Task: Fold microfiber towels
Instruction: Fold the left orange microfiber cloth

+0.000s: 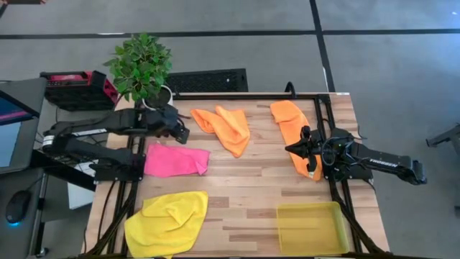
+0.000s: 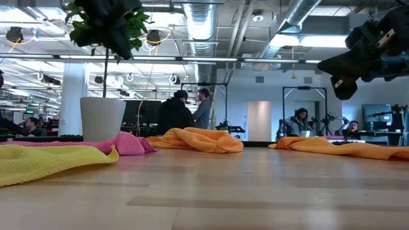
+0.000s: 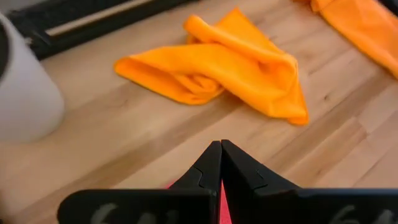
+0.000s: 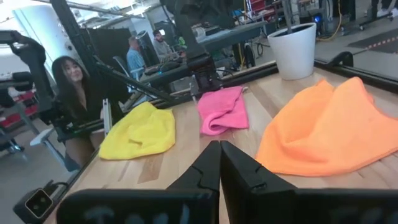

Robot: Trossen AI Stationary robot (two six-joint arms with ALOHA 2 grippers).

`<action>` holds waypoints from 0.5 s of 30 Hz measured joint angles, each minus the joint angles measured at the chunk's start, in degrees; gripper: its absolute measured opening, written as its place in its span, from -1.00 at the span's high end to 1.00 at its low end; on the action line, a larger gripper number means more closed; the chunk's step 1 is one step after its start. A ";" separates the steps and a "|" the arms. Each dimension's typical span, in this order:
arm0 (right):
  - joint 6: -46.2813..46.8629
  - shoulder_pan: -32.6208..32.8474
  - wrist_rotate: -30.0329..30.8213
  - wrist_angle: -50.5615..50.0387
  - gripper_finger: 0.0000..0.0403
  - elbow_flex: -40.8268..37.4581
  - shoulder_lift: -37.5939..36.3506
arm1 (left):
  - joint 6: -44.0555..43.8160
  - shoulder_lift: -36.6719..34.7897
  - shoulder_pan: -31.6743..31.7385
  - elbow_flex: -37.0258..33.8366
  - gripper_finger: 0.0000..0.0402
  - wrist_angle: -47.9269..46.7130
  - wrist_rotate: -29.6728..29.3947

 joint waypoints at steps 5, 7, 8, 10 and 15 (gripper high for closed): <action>3.50 -0.07 2.85 2.00 0.86 0.00 0.01 | 3.85 1.87 0.45 0.02 1.00 0.10 2.38; 4.58 -0.07 4.79 2.41 0.93 0.51 0.02 | 4.13 1.86 0.43 0.02 1.00 0.20 2.47; 4.61 -0.07 5.45 2.33 0.95 1.20 0.30 | 4.11 1.85 0.43 0.02 1.00 0.37 2.34; 4.35 -0.07 7.33 2.56 0.96 3.15 1.25 | 3.90 1.90 0.44 0.02 1.00 0.48 2.20; 2.70 -0.11 9.56 -1.52 0.97 10.23 7.46 | 6.28 2.06 0.45 0.02 1.00 2.30 2.03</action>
